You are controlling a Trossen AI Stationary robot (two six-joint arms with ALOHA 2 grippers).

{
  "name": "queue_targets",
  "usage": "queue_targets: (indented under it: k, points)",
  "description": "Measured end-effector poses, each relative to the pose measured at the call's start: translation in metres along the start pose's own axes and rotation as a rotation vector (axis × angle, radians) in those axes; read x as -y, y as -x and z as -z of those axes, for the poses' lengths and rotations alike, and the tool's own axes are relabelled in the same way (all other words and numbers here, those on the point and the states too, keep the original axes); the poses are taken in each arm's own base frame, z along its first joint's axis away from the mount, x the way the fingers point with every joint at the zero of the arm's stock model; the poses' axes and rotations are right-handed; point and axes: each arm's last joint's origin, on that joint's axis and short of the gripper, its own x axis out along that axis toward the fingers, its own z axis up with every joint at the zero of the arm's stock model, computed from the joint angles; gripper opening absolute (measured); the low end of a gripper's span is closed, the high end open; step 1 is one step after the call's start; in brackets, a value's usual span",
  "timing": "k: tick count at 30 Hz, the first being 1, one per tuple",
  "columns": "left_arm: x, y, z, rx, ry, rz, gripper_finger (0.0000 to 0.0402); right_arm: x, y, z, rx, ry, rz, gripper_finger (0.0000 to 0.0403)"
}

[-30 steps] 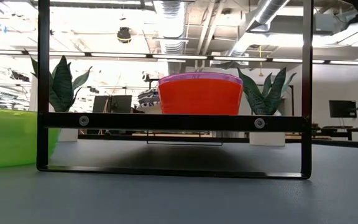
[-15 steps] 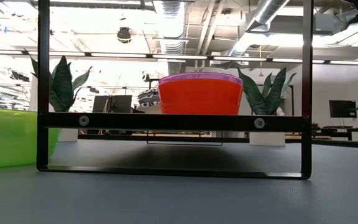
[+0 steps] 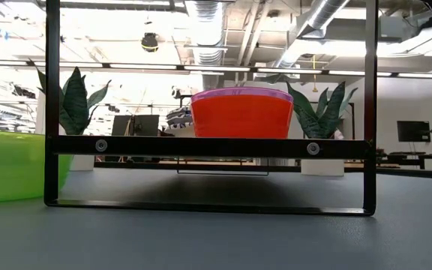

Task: Place and stack bowls onto a shelf
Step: Stack the yellow bowl on top of the purple bowl on the shelf

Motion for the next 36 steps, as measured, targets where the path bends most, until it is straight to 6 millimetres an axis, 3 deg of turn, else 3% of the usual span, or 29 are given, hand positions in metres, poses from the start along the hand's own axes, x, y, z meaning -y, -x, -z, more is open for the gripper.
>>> queue_targets:
  k: [4,12,20,36]
  points:
    - [-0.0014,0.0000,0.0016,-0.013,-0.001,-0.016,0.0000,-0.0017,-0.0022,0.0016,-0.007,0.012,-0.012,0.0129]
    - [-0.0032,0.0001,0.0033,-0.022,-0.001,-0.035,0.0001,-0.0026,-0.0030,0.0029,-0.025,0.089,-0.031,0.0022]
    - [-0.0040,0.0003,0.0046,-0.037,-0.024,-0.044,0.0010,-0.0022,-0.0027,0.0029,-0.029,0.089,-0.031,0.0022]
    - [-0.0060,0.0002,0.0087,-0.075,-0.061,-0.059,0.0142,0.0022,0.0025,0.0009,-0.042,0.065,-0.016,0.0022]
